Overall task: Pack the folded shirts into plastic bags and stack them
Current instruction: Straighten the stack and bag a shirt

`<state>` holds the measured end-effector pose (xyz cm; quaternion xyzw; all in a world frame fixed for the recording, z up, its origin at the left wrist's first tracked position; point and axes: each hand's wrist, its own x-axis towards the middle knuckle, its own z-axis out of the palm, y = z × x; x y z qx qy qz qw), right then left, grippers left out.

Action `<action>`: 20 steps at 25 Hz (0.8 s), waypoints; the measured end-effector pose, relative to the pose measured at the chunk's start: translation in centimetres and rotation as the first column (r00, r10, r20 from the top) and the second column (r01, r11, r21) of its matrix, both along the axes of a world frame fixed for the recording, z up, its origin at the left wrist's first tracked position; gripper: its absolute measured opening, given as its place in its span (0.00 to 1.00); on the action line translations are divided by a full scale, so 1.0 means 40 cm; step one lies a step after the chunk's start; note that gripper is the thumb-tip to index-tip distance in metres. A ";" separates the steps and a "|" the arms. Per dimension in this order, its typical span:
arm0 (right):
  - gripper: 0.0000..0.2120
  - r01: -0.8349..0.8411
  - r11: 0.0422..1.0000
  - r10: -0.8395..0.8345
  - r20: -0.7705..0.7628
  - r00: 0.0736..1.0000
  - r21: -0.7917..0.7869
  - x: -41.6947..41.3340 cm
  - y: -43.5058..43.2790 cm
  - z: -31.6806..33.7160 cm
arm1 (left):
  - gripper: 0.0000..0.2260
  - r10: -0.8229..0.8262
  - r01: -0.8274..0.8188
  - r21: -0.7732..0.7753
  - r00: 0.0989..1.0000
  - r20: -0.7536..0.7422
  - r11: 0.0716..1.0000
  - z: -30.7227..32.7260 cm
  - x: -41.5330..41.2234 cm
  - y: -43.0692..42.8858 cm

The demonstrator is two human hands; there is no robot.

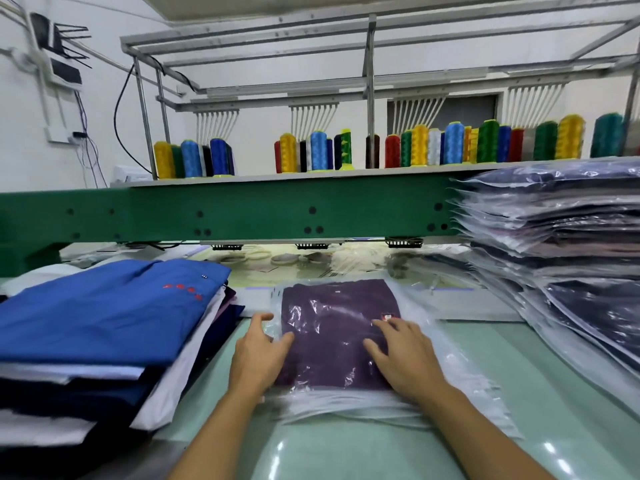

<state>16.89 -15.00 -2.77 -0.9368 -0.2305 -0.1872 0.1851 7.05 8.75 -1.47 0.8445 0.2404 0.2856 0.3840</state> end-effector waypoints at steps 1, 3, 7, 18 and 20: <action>0.29 -0.055 0.999 0.054 -0.062 0.997 -0.002 -0.008 0.014 -0.003 | 0.21 -0.043 0.046 -0.139 0.999 0.025 0.989 0.003 0.004 0.000; 0.34 -0.082 0.992 0.061 -0.200 0.978 -0.101 -0.012 0.033 -0.016 | 0.27 -0.144 0.153 -0.432 0.988 0.053 0.889 0.015 0.008 -0.003; 0.37 0.056 0.973 -0.116 -0.267 0.957 -0.223 0.009 0.023 -0.019 | 0.24 -0.502 0.397 -0.775 0.857 0.121 0.491 0.039 -0.013 -0.021; 0.12 -0.506 0.835 0.392 0.412 0.823 0.217 -0.123 0.082 0.086 | 0.10 -0.423 0.480 -0.776 0.853 0.305 0.409 0.054 -0.018 -0.087; 0.10 -0.562 0.820 0.434 0.521 0.735 0.110 -0.145 0.111 0.083 | 0.14 -0.464 0.501 -0.782 0.829 0.311 0.370 0.060 -0.023 -0.091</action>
